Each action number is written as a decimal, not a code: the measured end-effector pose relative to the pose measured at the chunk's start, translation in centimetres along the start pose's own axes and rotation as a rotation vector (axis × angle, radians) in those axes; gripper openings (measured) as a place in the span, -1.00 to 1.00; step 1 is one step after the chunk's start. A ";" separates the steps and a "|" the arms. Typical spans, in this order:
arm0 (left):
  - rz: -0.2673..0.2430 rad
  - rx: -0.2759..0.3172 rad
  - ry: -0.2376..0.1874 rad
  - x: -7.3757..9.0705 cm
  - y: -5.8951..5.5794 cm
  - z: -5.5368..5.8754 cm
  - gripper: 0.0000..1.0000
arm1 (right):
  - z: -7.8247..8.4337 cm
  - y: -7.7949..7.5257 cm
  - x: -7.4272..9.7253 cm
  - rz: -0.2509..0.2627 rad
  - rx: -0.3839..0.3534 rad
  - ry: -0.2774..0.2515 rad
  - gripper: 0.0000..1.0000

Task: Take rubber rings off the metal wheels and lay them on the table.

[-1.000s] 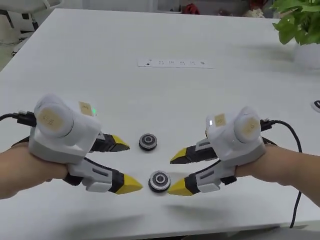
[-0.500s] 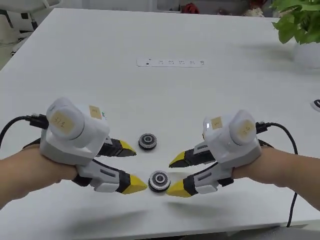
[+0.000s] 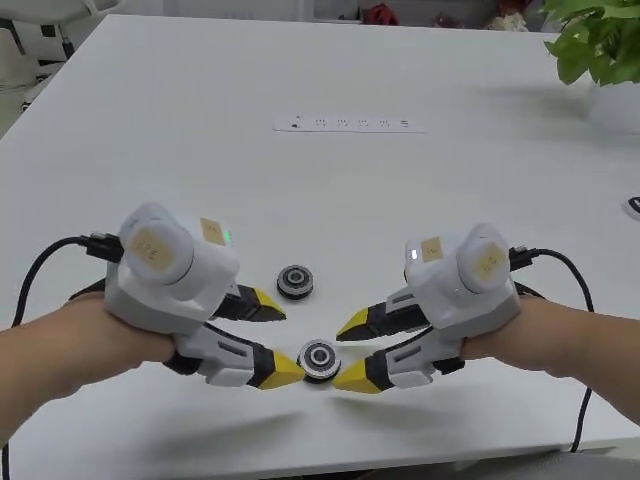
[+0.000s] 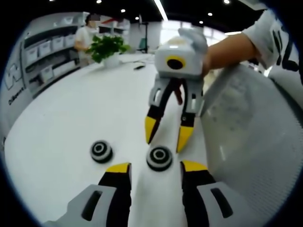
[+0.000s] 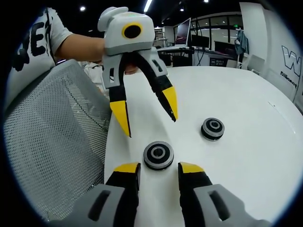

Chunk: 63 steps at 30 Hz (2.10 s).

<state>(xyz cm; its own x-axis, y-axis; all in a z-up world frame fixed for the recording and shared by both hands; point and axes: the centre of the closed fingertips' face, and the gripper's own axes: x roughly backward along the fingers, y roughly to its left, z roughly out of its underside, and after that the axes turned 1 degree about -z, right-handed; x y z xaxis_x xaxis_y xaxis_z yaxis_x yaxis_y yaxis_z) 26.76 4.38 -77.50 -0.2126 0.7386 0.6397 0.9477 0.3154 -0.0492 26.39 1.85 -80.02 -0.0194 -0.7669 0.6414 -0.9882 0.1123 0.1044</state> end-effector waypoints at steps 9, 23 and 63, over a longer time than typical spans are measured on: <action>0.006 0.006 -0.003 -0.7 -0.2 -0.1 -0.20 | 0.2 0.2 -0.2 -0.006 -0.011 -0.001 -0.46; 0.024 -0.007 -0.010 -2.0 -0.8 -0.5 -0.37 | 0.3 0.1 -0.1 -0.007 -0.022 -0.005 -0.47; -0.017 -0.067 -0.051 -3.0 -0.8 -0.2 -0.73 | -0.2 0.1 -0.8 0.008 -0.058 -0.044 -0.52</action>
<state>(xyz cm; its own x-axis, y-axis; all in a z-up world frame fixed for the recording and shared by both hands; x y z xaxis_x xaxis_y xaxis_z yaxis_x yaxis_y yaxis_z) 26.65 1.78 -79.28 -0.2392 0.7637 0.5996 0.9572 0.2892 0.0136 26.34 2.60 -80.34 -0.0353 -0.7924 0.6089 -0.9775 0.1542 0.1440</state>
